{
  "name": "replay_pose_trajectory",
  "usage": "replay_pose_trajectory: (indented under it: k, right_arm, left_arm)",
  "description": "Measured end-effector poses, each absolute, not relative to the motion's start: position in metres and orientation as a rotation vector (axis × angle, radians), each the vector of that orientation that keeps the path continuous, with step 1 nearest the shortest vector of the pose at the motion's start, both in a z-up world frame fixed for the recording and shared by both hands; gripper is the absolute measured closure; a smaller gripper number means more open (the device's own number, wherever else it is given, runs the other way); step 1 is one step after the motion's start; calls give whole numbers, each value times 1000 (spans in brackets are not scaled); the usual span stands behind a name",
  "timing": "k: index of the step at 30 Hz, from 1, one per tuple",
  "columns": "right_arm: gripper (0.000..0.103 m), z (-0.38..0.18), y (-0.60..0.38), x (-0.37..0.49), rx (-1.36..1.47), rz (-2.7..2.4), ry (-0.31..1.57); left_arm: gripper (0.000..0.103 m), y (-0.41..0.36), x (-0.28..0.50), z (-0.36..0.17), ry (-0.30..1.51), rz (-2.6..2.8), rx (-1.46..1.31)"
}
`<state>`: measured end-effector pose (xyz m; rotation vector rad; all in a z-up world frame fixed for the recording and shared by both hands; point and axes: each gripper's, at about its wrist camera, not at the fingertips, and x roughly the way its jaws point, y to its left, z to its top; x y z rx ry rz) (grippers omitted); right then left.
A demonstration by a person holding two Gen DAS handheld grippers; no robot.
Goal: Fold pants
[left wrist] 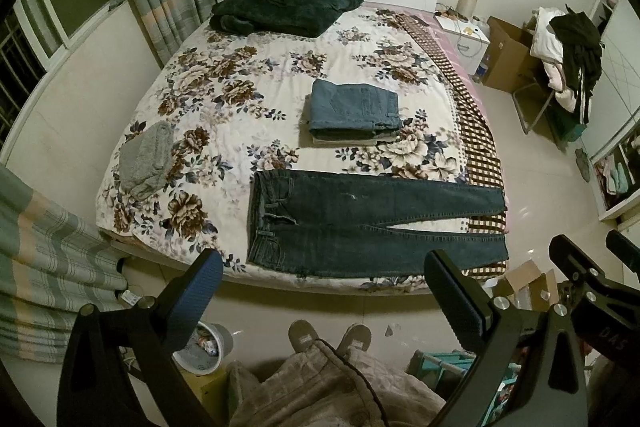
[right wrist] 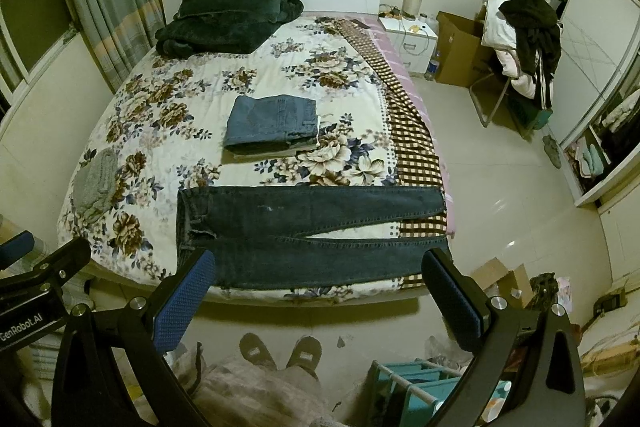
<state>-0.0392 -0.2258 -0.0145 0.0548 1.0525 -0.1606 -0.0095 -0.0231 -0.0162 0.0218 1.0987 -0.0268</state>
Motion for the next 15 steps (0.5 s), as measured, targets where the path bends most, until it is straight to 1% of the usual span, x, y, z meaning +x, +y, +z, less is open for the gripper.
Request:
replay_pose_trajectory:
  k: [2, 3, 9, 15]
  right_arm:
    - [0, -15, -225, -39, 56, -162, 1055]
    - [0, -15, -225, -40, 57, -164, 1056]
    - [0, -21, -220, -41, 67, -175, 1066]
    - [0, -51, -214, -29, 94, -254, 1058]
  left_arm:
    - [0, -26, -9, -20, 1102, -31, 24]
    - [0, -16, 4, -26, 1105, -35, 24]
    - [0, -3, 12, -27, 1109, -51, 27]
    - [0, 19, 46, -42, 1067, -2, 12]
